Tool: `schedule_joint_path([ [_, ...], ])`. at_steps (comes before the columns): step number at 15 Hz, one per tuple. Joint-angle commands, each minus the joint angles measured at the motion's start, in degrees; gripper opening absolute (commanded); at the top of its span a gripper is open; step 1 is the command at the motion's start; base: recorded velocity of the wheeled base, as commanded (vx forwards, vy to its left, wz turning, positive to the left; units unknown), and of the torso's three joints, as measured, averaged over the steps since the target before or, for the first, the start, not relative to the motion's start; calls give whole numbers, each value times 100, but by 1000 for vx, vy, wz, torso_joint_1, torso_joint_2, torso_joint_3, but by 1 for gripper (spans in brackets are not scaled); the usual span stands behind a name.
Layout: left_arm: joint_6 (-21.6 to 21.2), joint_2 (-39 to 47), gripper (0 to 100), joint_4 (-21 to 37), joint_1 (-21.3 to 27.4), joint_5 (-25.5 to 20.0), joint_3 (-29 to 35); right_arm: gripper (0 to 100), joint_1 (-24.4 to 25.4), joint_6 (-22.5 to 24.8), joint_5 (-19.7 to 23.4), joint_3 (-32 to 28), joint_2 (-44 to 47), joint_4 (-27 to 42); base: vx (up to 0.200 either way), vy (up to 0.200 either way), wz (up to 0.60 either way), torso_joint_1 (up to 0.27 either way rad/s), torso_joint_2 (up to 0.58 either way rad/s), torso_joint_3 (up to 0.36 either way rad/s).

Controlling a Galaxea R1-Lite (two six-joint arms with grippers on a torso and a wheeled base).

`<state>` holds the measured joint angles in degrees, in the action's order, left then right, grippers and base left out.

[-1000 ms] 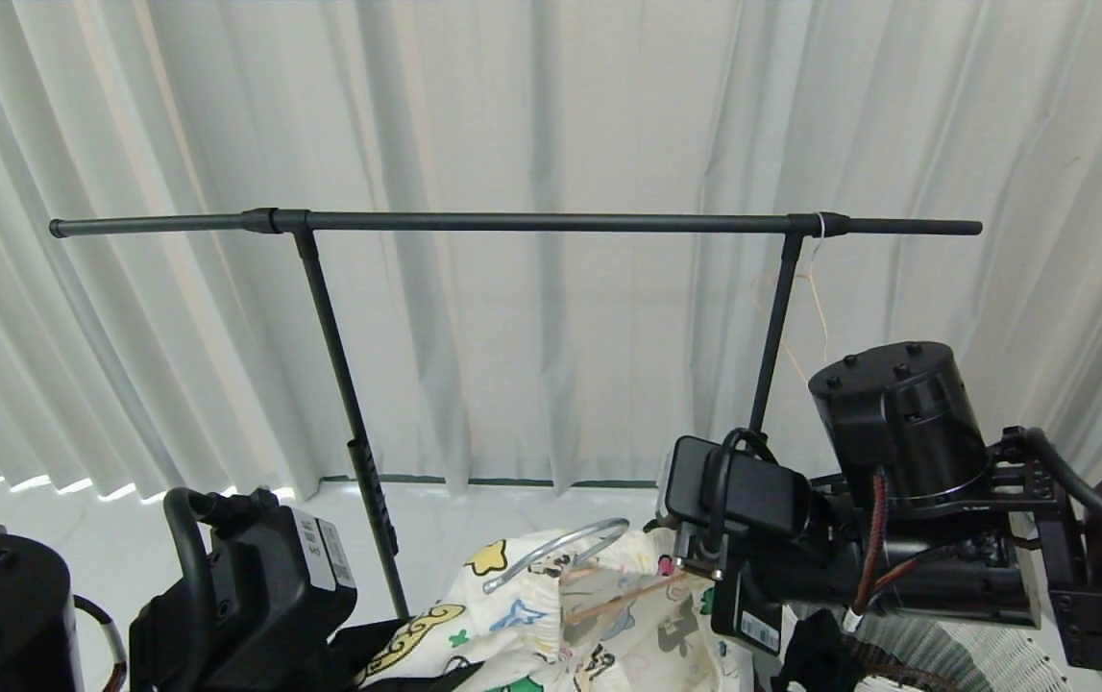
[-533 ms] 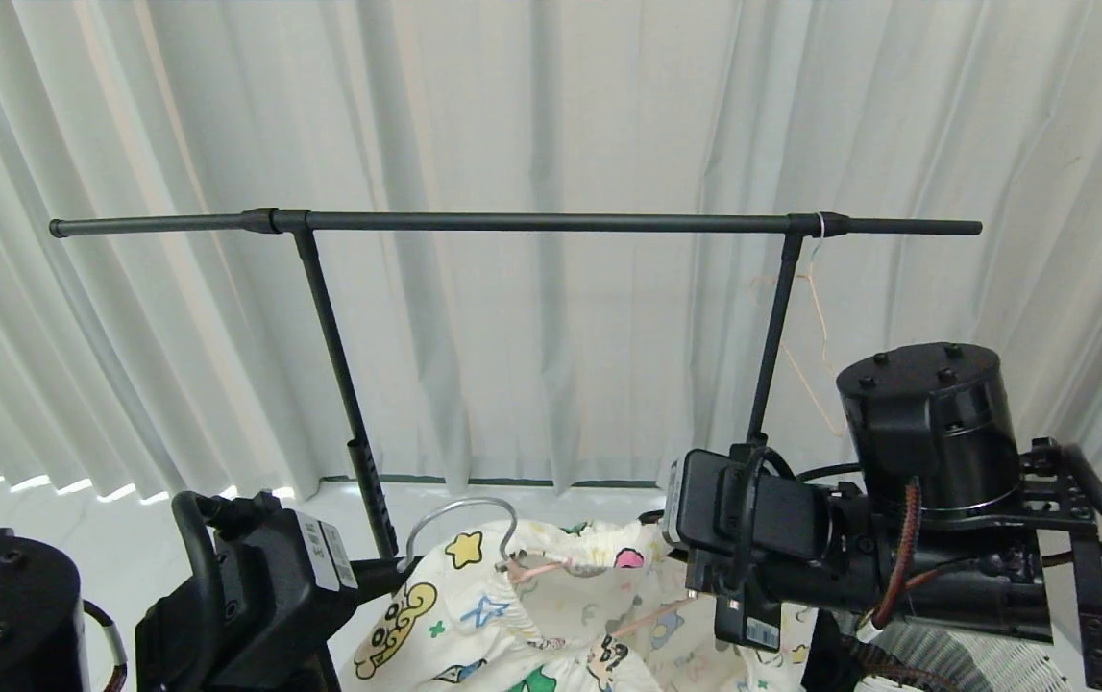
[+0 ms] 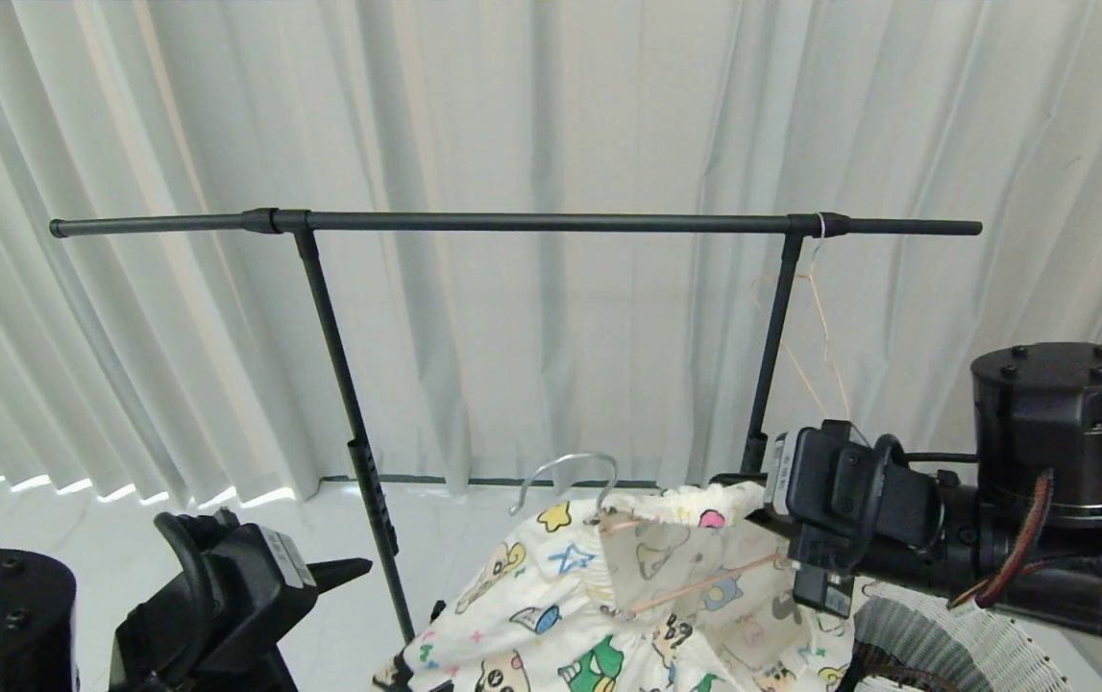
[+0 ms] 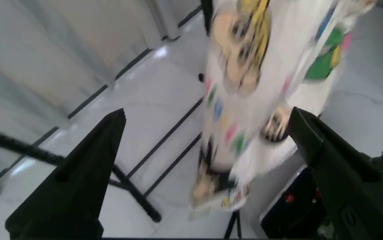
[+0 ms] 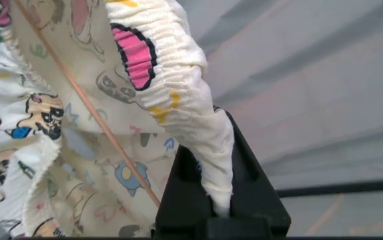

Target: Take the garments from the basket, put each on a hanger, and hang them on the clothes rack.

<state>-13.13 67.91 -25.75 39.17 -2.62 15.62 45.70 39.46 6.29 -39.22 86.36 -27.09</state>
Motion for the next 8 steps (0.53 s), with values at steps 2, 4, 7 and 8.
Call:
schedule_joint_path([
  [2,-5,-270,100,-1,-129,-2,-208,0,-395,-9,13,46,-216,-306,0,0,0,0,0,0],
  [4,-23,-279,100,-1,-533,-10,-401,0,-492,-70,30,46,-286,-403,0,0,0,0,0,0],
  [7,12,319,100,-27,-1614,-28,-278,0,-475,-369,39,28,-532,-403,0,0,0,0,0,0],
  [8,21,380,100,-44,-1649,-81,-252,0,-466,-430,48,37,-629,-403,0,0,0,0,0,0],
])
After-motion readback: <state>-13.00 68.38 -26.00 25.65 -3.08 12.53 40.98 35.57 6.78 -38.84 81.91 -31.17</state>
